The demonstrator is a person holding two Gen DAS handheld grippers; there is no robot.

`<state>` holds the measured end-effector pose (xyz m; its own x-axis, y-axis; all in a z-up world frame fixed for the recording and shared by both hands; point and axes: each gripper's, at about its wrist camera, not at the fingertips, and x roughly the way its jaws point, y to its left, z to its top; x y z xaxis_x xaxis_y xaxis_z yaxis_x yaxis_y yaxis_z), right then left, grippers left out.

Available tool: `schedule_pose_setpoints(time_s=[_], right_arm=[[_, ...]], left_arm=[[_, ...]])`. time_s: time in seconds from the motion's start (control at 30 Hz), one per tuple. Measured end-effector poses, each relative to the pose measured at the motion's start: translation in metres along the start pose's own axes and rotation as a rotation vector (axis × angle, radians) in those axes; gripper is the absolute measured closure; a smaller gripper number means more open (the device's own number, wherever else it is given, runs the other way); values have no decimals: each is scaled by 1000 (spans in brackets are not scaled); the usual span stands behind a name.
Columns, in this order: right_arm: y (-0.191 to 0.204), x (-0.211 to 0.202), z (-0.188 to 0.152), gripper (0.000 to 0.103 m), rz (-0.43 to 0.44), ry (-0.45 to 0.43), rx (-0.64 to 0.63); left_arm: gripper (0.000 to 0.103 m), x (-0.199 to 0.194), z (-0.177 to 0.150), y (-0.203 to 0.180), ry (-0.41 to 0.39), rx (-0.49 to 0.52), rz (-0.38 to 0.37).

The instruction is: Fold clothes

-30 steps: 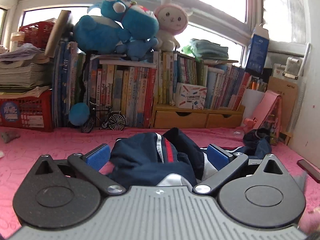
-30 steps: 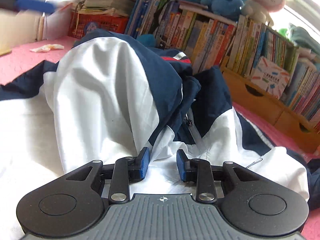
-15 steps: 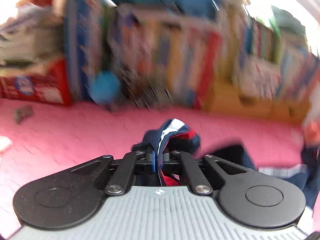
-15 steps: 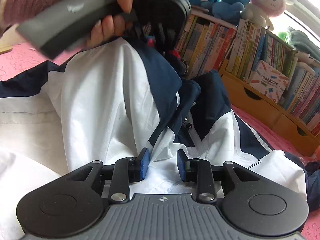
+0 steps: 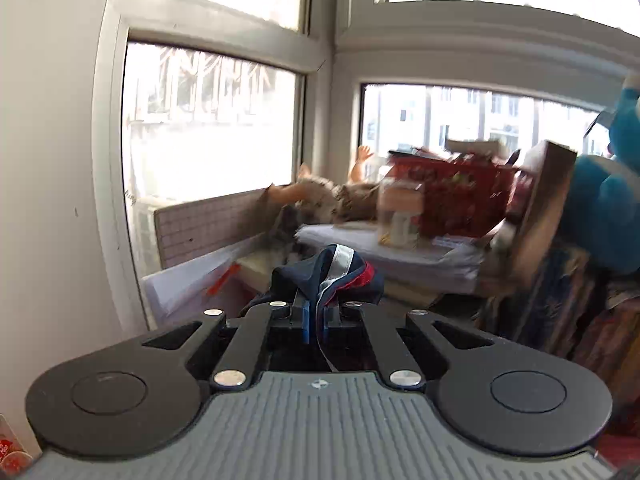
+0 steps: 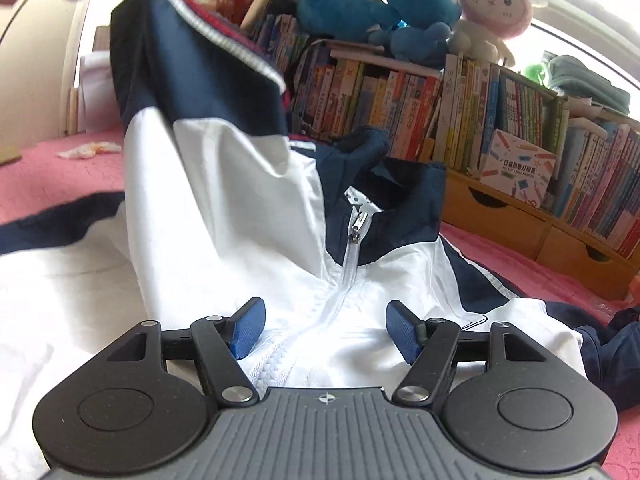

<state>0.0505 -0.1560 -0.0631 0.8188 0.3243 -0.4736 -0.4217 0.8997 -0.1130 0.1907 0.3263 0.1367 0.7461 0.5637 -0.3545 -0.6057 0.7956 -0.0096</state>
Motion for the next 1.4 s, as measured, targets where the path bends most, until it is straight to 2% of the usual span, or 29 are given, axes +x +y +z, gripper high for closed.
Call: schedule_pose_setpoints(time_s=[0.03, 0.13, 0.2, 0.27, 0.3, 0.4, 0.47, 0.5, 0.53, 0.57, 0.63, 0.73, 0.77, 0.8, 0.83, 0.87, 0.9, 0.97, 1.03, 1.17, 1.23, 1.3, 1.4], right_arm=[[-8, -4, 5, 26, 29, -2, 43], [-46, -17, 26, 24, 86, -16, 191], [-74, -15, 43, 18, 70, -6, 250], [-97, 5, 60, 16, 17, 31, 237], [-102, 23, 65, 16, 2, 59, 221], [-116, 82, 81, 16, -36, 143, 175], [-122, 125, 84, 13, 19, 219, 208], [-123, 132, 86, 10, 10, 219, 211], [-123, 137, 89, 16, -7, 213, 210], [-123, 142, 91, 28, -24, 206, 209], [-124, 152, 97, 85, -57, 193, 207], [-125, 168, 105, 93, -108, 173, 204], [-132, 164, 114, 93, -174, 110, 202], [-139, 162, 123, 93, -273, 31, 188], [-143, 162, 130, 94, -398, -48, 149], [-148, 162, 135, 93, -509, -98, 119], [-155, 161, 140, 88, -551, -101, 113], [-174, 139, 142, 77, -435, -102, 214], [-187, 104, 128, 37, -297, -102, 315], [-192, 34, 83, 36, -120, -6, 424], [-185, -4, 50, 36, -62, 46, 445], [-176, -41, 18, 35, -14, 93, 463], [-161, -84, -22, 33, 34, 162, 480]], left_arm=[[97, 17, -14, 6, 47, 5, 32], [93, 65, -59, 14, 188, 35, 116], [90, 79, -89, 15, 266, 82, 154], [88, 88, -112, 14, 323, 138, 174], [87, 88, -120, 15, 338, 162, 172], [81, 72, -119, 17, 311, 184, 107], [77, 62, -119, 18, 293, 199, 64], [73, 55, -117, 19, 281, 200, 38], [71, 45, -112, 21, 263, 183, 2], [66, 40, -106, 23, 244, 176, -32], [56, 22, -98, 22, 193, 172, -89], [47, -3, -88, 14, 117, 178, -194], [42, -11, -87, 9, 102, 177, -231], [35, -19, -87, 4, 90, 174, -265], [34, -26, -88, -2, 88, 171, -292], [33, -32, -91, -7, 99, 175, -325], [33, -39, -95, -11, 112, 181, -359], [30, -55, -109, -19, 160, 195, -439], [25, -72, -127, -27, 214, 219, -520], [19, -109, -171, -37, 345, 263, -626], [17, -126, -192, -40, 416, 272, -671], [8, -138, -210, -41, 470, 271, -710], [7, -146, -234, -50, 548, 255, -737]])
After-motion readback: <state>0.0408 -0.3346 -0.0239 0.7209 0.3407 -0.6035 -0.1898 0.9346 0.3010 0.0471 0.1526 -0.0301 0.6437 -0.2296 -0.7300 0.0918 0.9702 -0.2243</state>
